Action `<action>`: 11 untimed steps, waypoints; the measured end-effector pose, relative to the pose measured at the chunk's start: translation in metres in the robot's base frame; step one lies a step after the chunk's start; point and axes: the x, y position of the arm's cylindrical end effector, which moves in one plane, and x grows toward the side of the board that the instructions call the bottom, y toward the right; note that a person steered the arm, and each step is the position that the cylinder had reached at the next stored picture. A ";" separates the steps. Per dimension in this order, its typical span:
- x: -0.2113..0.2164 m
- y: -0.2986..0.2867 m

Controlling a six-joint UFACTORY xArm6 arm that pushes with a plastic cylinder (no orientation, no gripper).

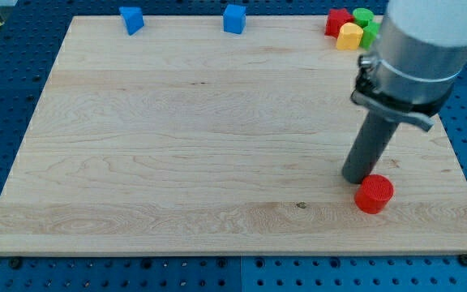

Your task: Slide the red circle to the bottom right

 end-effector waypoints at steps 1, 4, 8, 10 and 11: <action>0.025 -0.026; 0.018 -0.029; 0.022 0.009; 0.002 0.031; 0.005 0.039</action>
